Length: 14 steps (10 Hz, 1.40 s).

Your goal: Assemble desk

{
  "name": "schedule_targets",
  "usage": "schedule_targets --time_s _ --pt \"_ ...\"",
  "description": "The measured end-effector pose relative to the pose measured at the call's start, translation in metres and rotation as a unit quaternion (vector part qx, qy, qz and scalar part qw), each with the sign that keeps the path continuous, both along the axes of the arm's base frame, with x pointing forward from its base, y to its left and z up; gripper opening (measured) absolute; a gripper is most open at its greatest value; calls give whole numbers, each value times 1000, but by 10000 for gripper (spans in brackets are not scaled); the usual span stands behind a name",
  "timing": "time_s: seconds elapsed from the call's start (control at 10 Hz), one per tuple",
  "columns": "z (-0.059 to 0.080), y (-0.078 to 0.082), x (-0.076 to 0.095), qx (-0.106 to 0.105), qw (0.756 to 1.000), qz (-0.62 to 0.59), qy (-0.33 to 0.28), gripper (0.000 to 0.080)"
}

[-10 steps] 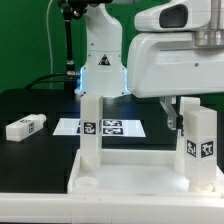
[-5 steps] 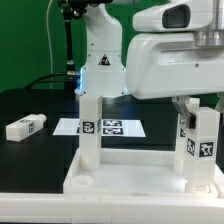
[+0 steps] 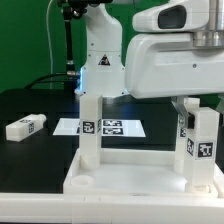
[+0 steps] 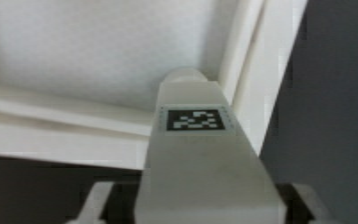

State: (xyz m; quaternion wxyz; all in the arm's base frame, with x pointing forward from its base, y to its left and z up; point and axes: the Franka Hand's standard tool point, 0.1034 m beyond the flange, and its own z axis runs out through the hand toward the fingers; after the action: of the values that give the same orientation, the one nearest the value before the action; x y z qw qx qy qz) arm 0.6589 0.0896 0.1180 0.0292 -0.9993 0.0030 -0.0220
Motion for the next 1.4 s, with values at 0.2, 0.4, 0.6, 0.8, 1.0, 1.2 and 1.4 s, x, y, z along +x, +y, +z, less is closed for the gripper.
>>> schedule_targets --time_s 0.2,0.4,0.6,0.8,1.0,1.2,1.4 --pt "-1 -4 1 14 995 -95 4 290" --pt "-1 -4 2 24 981 -190 7 290" --pt "-2 -4 2 33 958 -285 15 290" --pt "-2 -2 2 41 919 -392 25 290" --pt "-2 2 1 48 873 -484 35 290" --pt "-2 2 1 50 840 -538 40 290" --pt "-2 2 2 51 826 -560 42 290"
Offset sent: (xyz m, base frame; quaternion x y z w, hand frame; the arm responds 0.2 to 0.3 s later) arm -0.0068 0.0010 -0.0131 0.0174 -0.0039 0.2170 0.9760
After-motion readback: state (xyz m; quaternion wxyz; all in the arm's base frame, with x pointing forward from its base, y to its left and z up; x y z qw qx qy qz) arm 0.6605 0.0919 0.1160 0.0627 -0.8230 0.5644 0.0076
